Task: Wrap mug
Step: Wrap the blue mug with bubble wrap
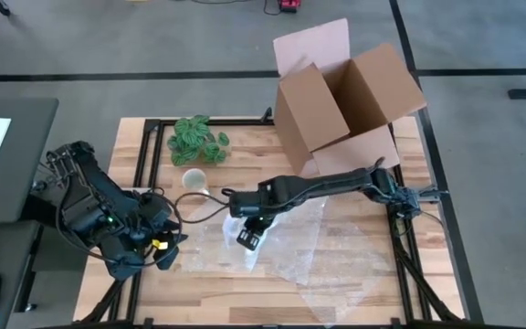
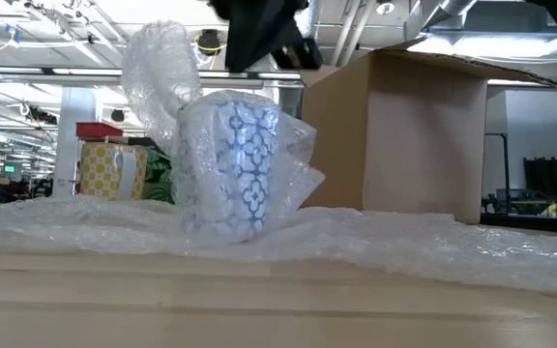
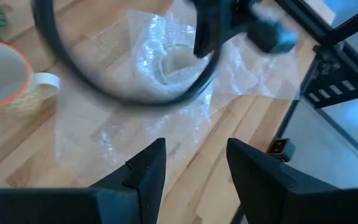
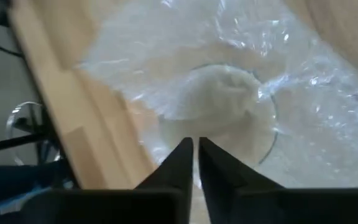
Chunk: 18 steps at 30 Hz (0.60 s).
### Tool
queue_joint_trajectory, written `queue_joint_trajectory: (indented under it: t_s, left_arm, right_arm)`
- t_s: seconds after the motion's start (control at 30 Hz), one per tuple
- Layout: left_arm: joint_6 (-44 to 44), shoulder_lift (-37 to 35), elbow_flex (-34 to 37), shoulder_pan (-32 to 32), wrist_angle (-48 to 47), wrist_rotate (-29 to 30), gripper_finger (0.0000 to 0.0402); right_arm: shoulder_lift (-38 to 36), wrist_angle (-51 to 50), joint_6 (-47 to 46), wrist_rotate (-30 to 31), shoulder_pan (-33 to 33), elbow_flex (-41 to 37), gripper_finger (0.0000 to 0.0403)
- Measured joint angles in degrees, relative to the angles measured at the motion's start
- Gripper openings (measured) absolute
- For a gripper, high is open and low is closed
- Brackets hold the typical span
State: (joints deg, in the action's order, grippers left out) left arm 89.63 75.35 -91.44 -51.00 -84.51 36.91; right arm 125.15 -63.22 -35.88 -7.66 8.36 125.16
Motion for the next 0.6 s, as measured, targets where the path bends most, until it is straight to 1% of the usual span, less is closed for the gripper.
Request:
queue_joint_trajectory:
  t_s: [0.1,0.2,0.27,0.37,0.47,0.53,0.6]
  left_arm:
    - [0.2,0.3,0.0,0.0,1.3,0.0,0.0152]
    - [0.7,1.2,0.0,0.0,2.1,0.0,0.0152]
    - [2.8,2.3,0.0,0.0,2.0,-0.3,0.0152]
    - [8.4,4.1,0.9,0.0,2.0,-0.9,0.0152]
    - [18.1,6.0,2.0,-0.1,0.4,-4.3,0.0152]
    - [22.8,7.3,2.2,-0.5,-1.3,-6.3,0.0150]
    - [26.1,8.4,2.2,-1.5,-2.3,-7.9,0.0148]
  right_arm:
    - [-1.8,0.5,3.2,0.0,-0.3,0.2,0.0069]
    - [-1.1,0.1,7.2,0.1,-0.8,0.1,0.0125]
    - [-0.4,-1.6,9.8,1.7,-1.1,-0.1,0.0163]
    - [1.0,-1.8,12.2,4.1,-1.8,0.1,0.0211]
    - [4.1,-1.7,12.0,3.8,-2.6,0.2,0.0232]
    - [6.4,-3.4,12.1,2.6,-2.9,0.0,0.0232]
    - [8.3,-3.2,12.0,1.9,-3.0,0.0,0.0223]
